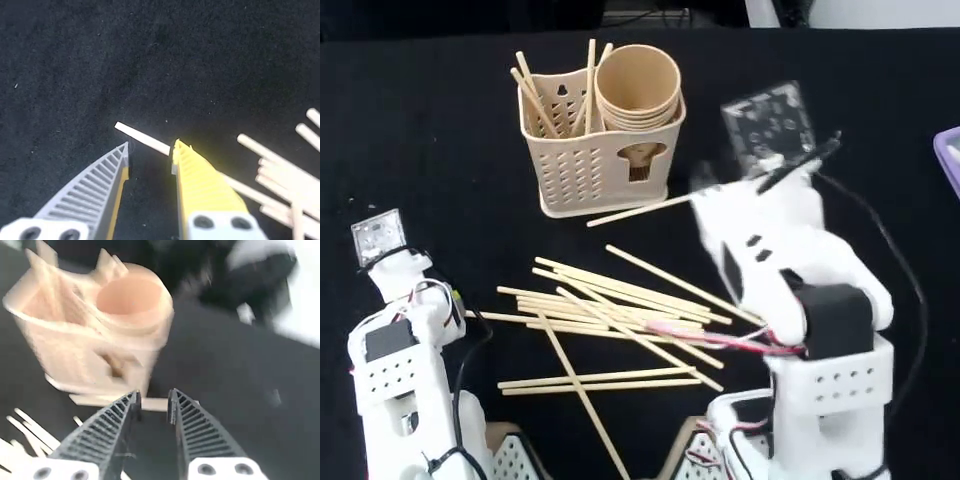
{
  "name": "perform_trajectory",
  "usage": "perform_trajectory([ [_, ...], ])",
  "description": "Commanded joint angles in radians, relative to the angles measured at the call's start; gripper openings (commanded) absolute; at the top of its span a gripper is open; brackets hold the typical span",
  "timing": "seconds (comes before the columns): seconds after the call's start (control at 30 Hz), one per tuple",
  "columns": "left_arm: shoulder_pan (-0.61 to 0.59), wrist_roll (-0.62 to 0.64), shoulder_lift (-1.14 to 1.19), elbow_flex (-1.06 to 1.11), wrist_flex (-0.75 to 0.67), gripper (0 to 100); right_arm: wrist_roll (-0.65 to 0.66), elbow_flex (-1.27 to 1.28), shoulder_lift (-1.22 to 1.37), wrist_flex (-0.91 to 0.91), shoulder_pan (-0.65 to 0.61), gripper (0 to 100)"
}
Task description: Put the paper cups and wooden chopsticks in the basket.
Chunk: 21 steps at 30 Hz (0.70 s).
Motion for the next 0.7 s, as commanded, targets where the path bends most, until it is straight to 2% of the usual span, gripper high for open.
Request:
perform_trajectory([
  [0.0,-0.001,-0.106,-0.005,-0.120,0.064,15,0.015,0.297,-0.105,-0.028,0.239,10.3],
  [0.13,-0.005,-0.224,-0.003,-0.229,0.210,22,0.052,0.585,-0.168,-0.157,0.356,10.3],
  [0.3,0.001,-0.327,-0.003,-0.367,0.402,25,0.021,0.849,-0.223,-0.325,0.367,10.3],
  [0.4,0.001,-0.379,-0.002,-0.406,0.456,25,-0.046,0.937,-0.252,-0.417,0.376,10.3],
  [0.5,0.001,-0.427,0.034,-0.424,0.488,25,-0.054,0.997,-0.289,-0.450,0.376,10.3],
  [0.67,0.001,-0.439,0.252,-0.490,0.493,25,-0.048,1.070,-0.372,-0.453,0.374,10.3],
])
